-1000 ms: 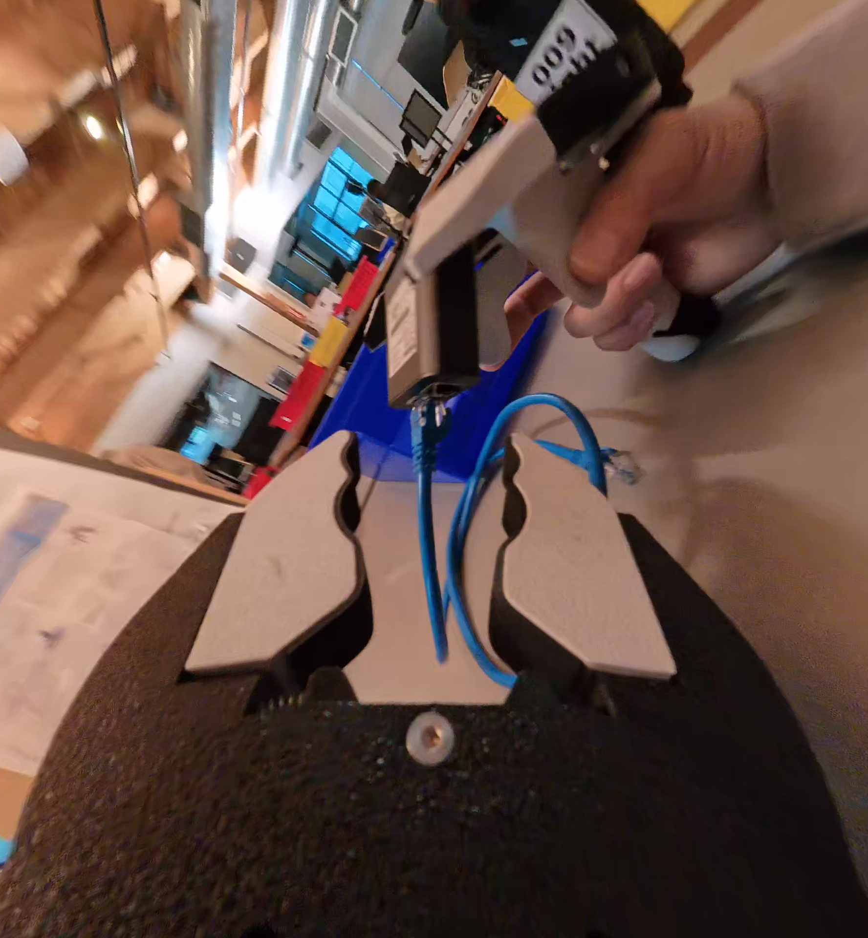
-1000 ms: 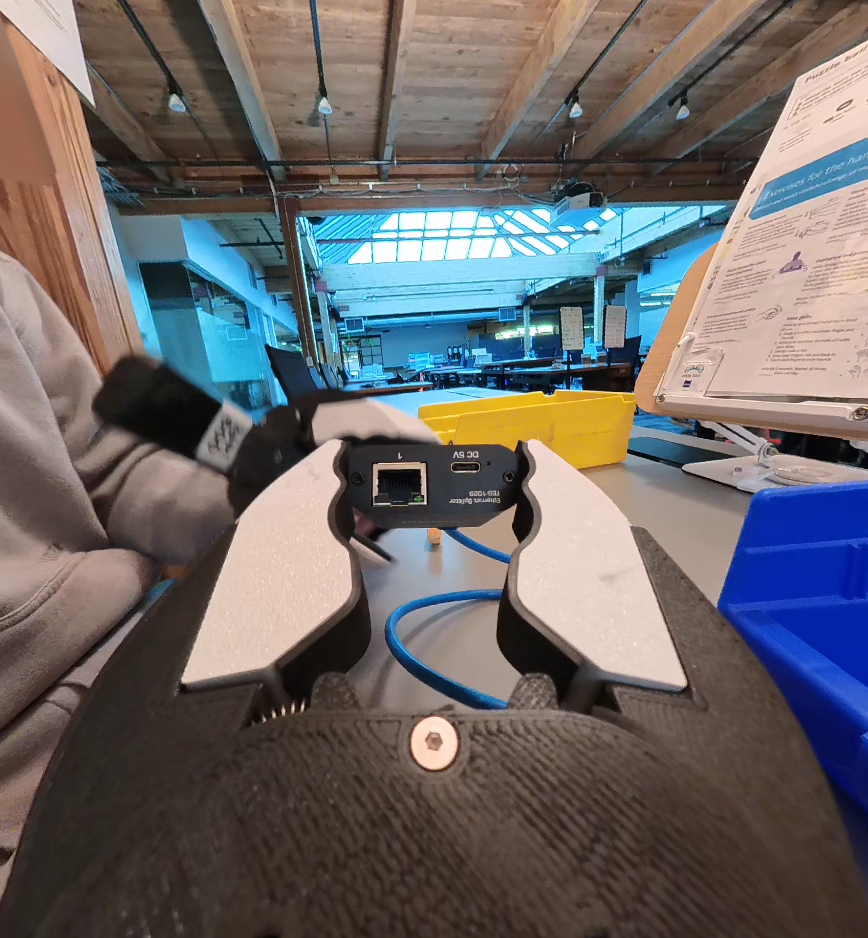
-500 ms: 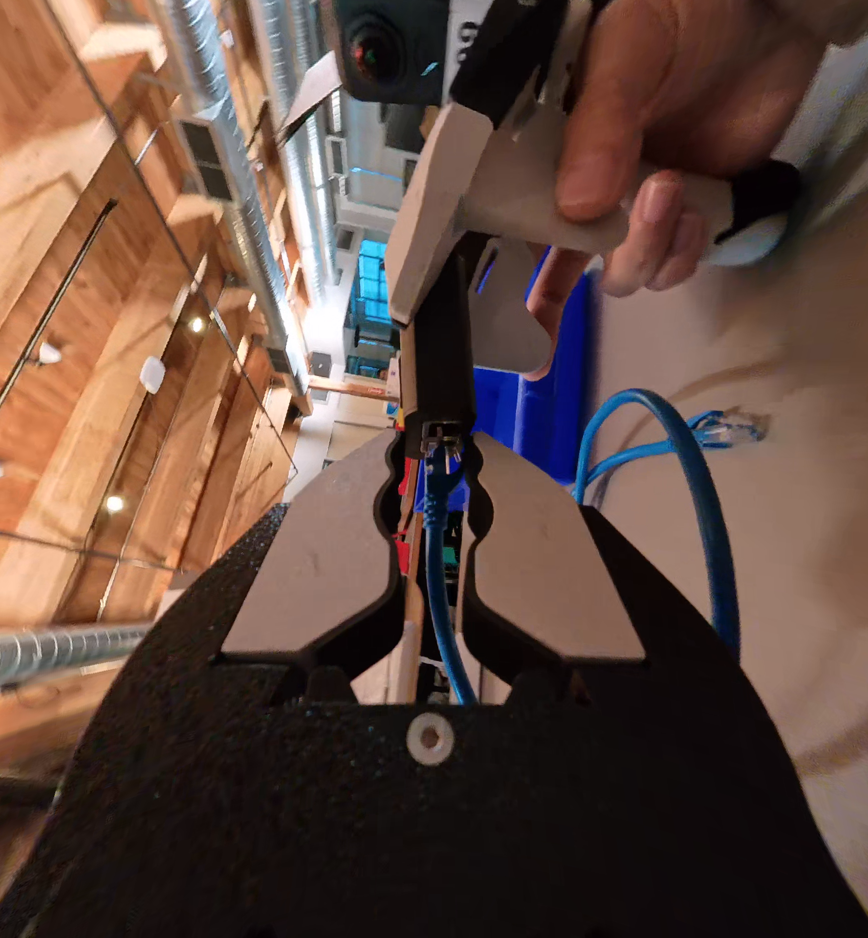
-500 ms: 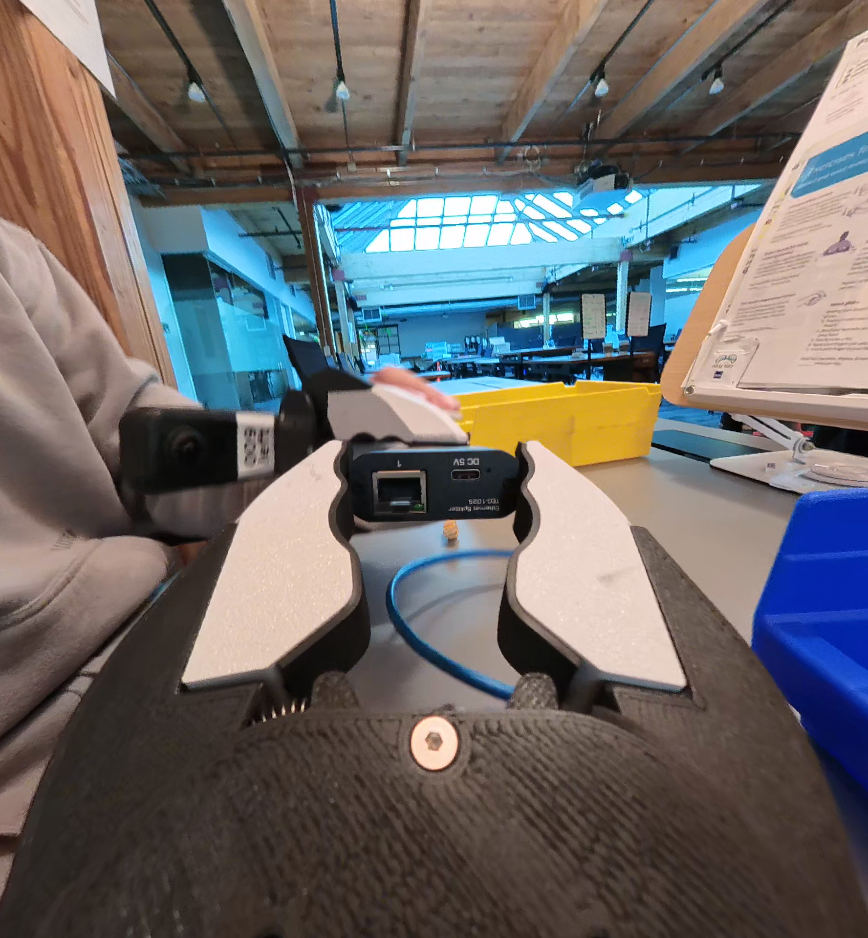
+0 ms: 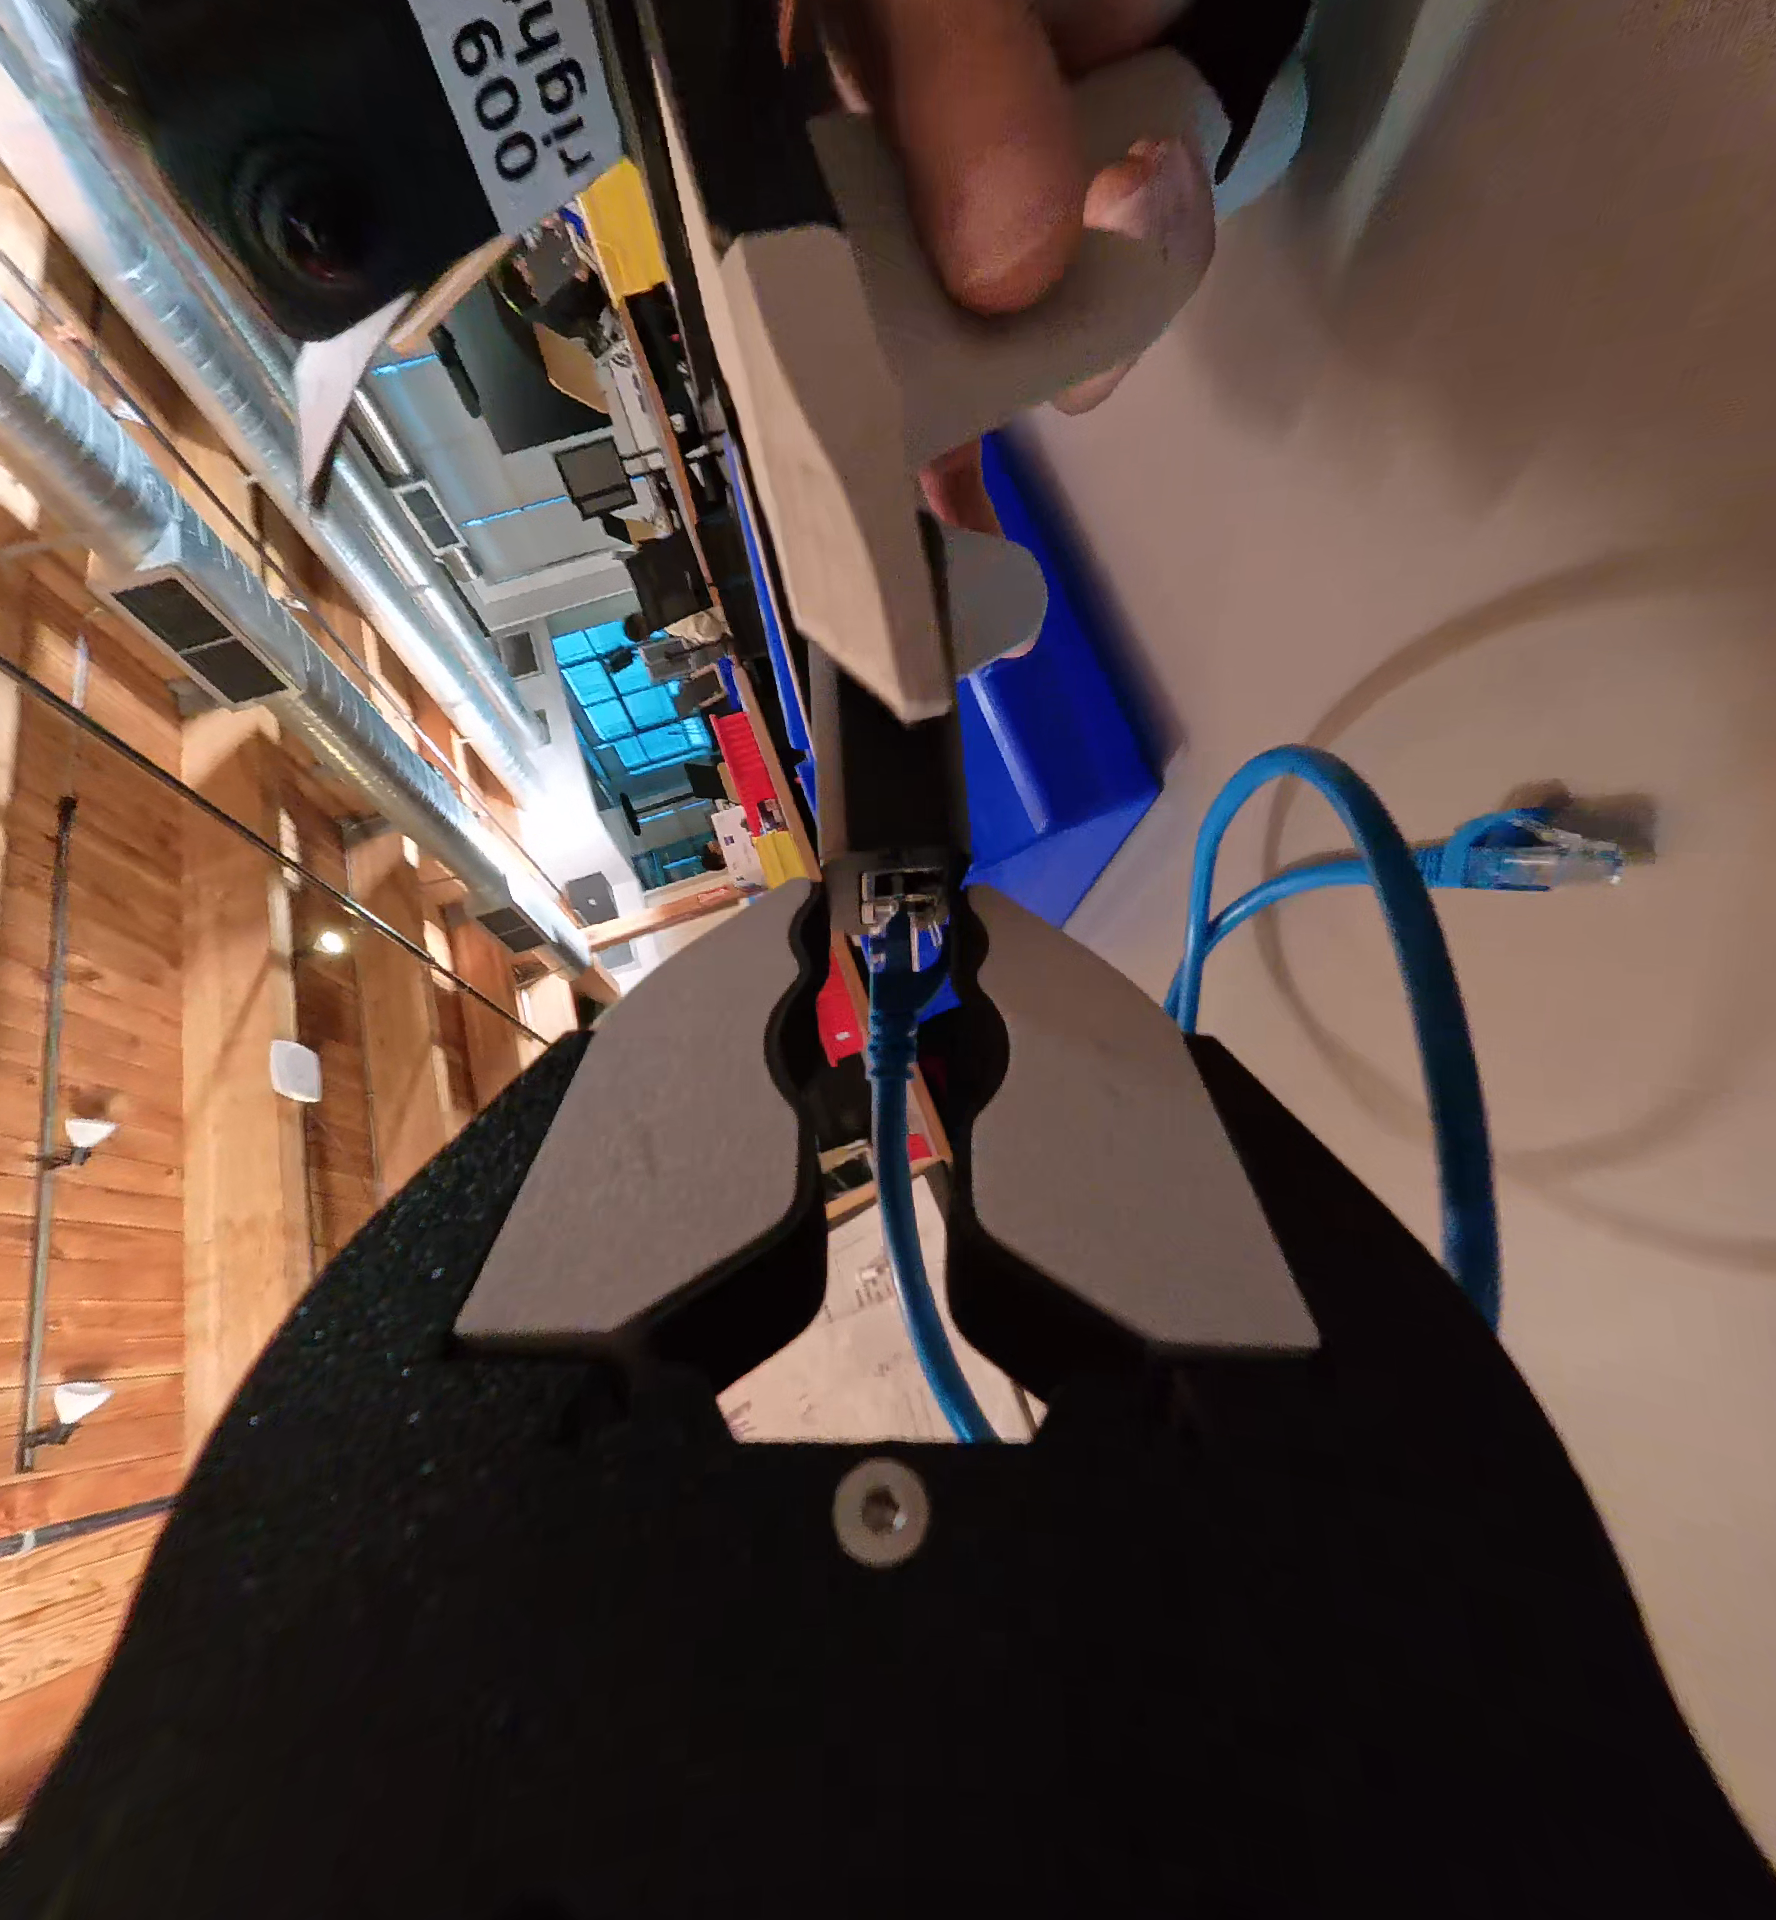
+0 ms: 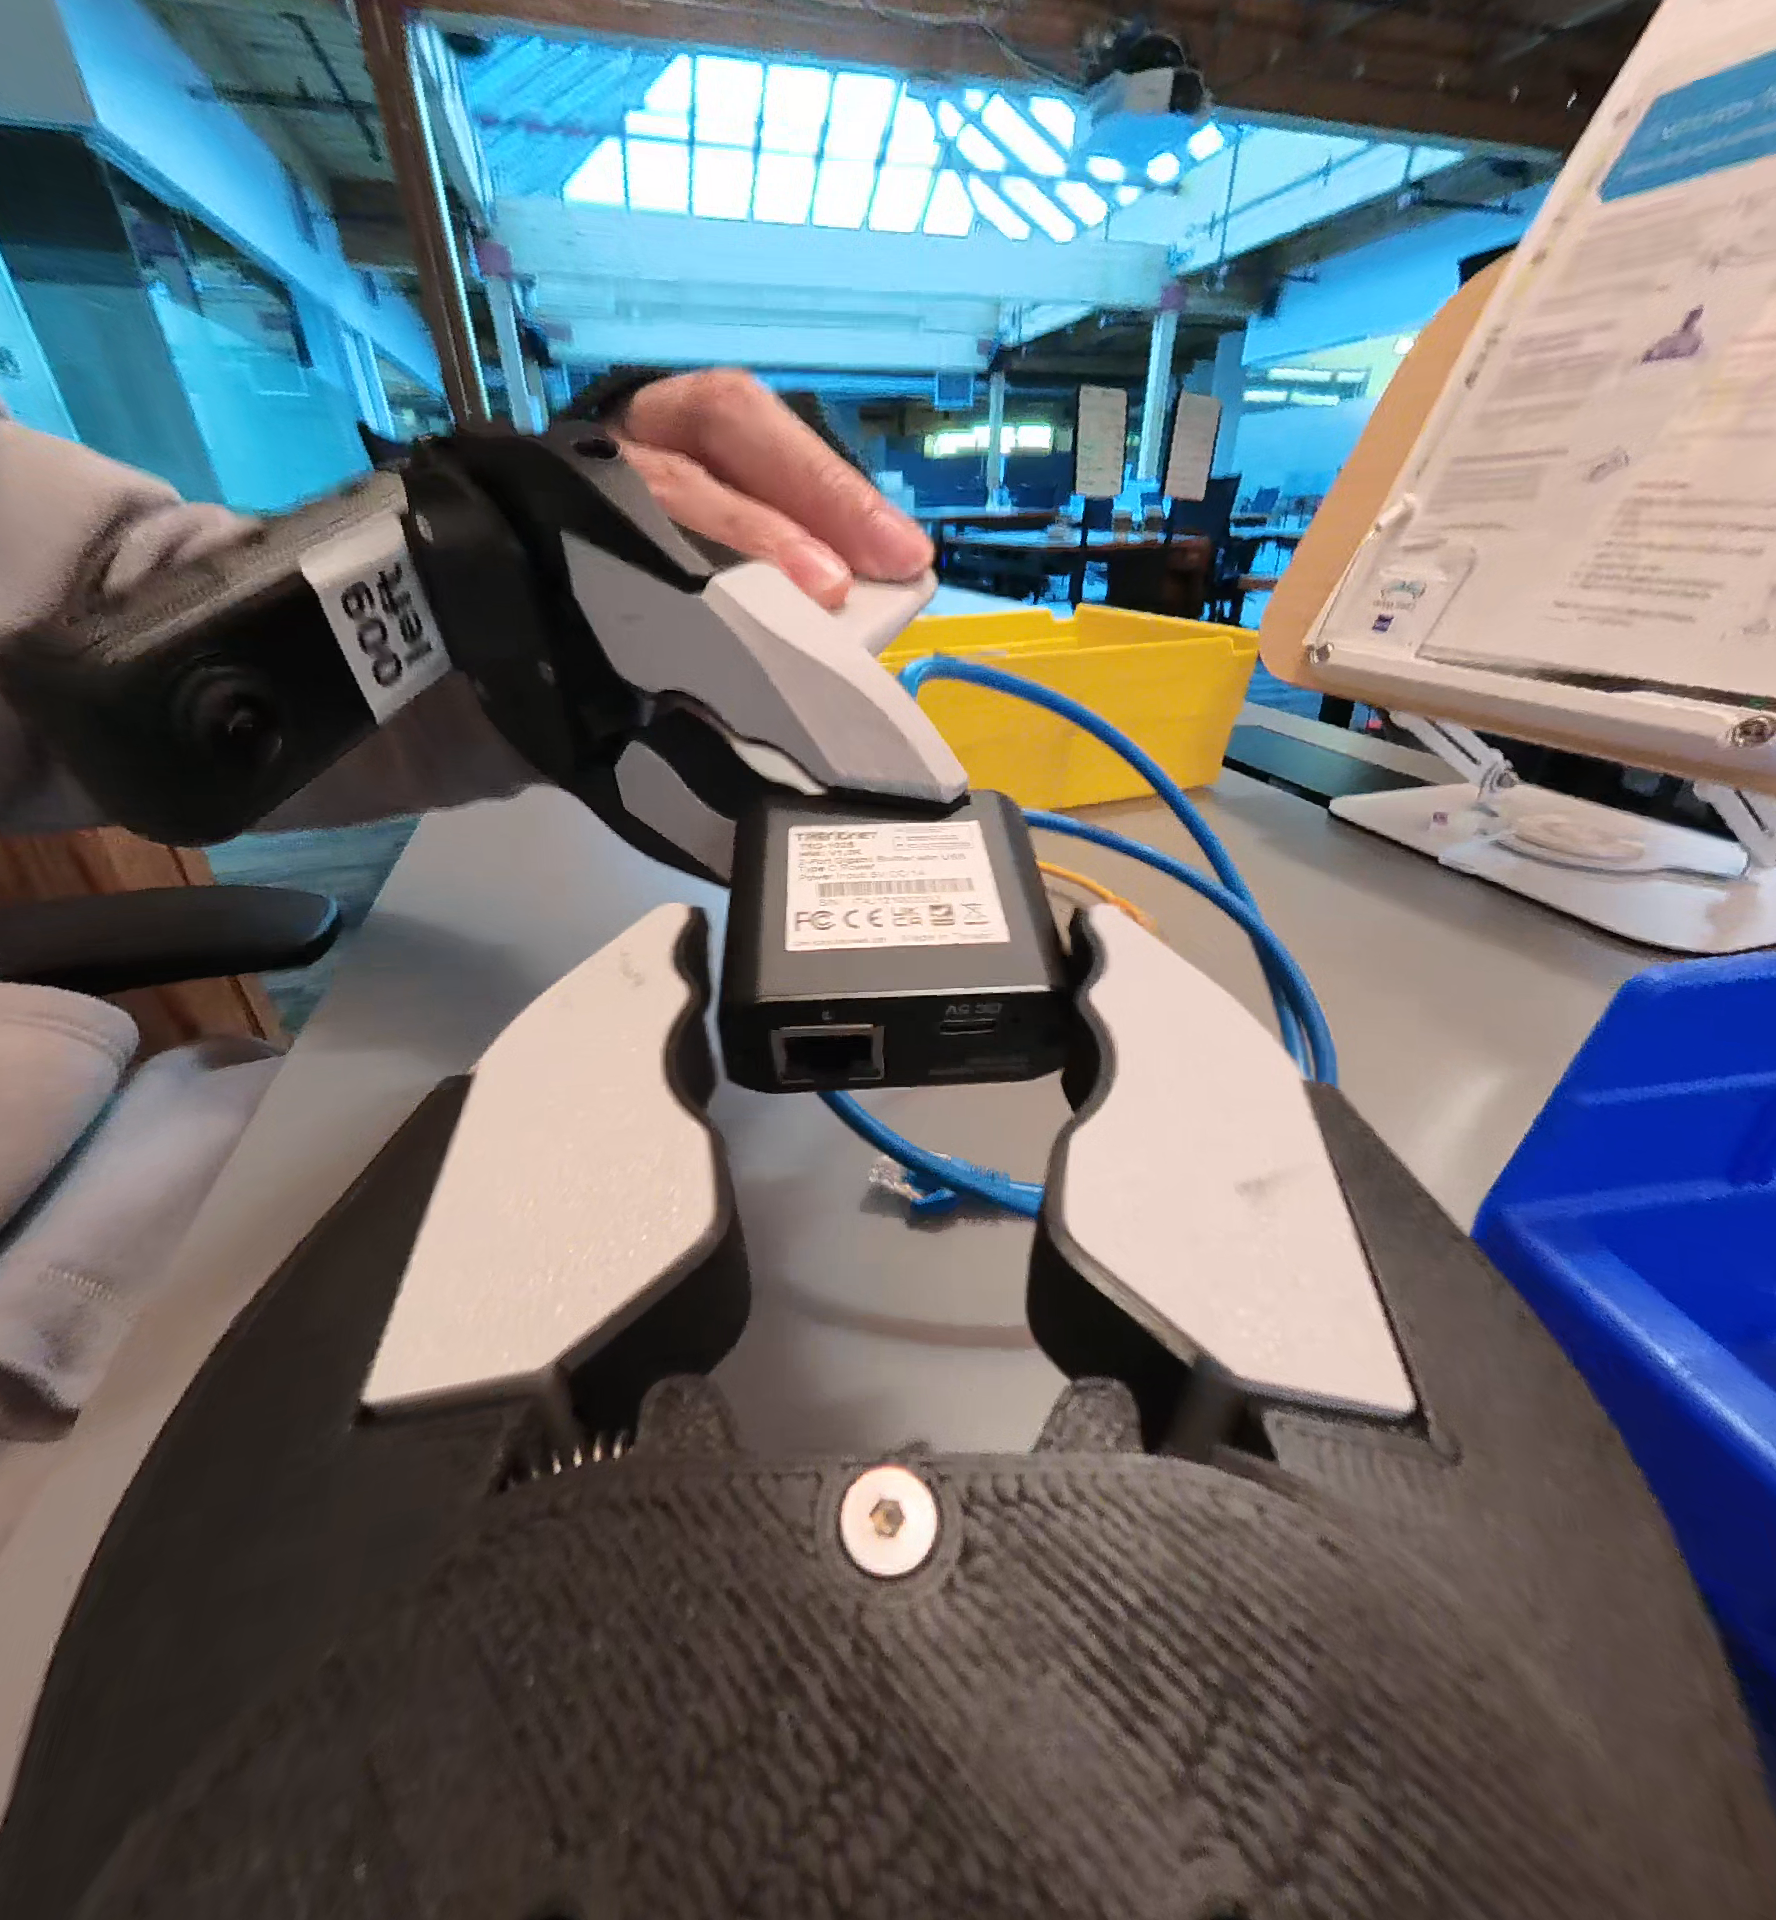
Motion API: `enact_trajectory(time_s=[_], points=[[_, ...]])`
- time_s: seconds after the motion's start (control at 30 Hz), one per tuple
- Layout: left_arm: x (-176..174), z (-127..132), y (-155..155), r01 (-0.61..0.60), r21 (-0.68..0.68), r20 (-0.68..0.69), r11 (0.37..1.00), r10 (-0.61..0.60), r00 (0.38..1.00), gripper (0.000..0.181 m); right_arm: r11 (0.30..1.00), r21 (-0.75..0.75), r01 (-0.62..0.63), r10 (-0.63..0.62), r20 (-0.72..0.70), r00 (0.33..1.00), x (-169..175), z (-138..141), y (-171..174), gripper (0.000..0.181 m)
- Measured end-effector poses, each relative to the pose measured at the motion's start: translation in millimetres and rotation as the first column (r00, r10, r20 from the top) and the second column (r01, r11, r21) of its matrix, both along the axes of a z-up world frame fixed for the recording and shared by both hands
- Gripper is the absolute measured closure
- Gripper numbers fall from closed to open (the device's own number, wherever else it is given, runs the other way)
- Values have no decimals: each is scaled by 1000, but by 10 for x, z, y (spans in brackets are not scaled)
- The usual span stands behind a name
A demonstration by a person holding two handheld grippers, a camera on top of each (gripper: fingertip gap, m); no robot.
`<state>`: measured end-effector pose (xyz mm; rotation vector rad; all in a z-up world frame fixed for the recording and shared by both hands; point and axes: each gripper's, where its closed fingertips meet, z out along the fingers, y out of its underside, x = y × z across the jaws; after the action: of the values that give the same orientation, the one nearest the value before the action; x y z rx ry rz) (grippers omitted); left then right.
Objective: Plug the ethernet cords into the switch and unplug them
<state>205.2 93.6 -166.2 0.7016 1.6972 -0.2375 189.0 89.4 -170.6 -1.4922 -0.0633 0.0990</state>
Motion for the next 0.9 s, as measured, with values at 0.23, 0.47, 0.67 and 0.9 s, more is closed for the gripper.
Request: enact_trajectory(time_s=[0.23, 0.47, 0.67, 0.9], points=[[28, -36, 88, -3, -23, 1, 1000, 3, 1000, 160, 1000, -22, 9, -10, -36, 999, 20, -26, 75, 120], [83, -39, 124, -38, -71, -25, 997, 37, 999, 159, 997, -8, 76, -76, 2, 997, 69, -14, 99, 119], [171, 52, 213, -113, -137, 7, 984, 115, 993, 149, 997, -1, 74, -74, -25, 997, 91, -3, 83, 119], [-32, 382, 613, -249, -468, -176, 848, 187, 966, 139, 991, 90, 94, -83, -127, 989, 213, 97, -46, 119]])
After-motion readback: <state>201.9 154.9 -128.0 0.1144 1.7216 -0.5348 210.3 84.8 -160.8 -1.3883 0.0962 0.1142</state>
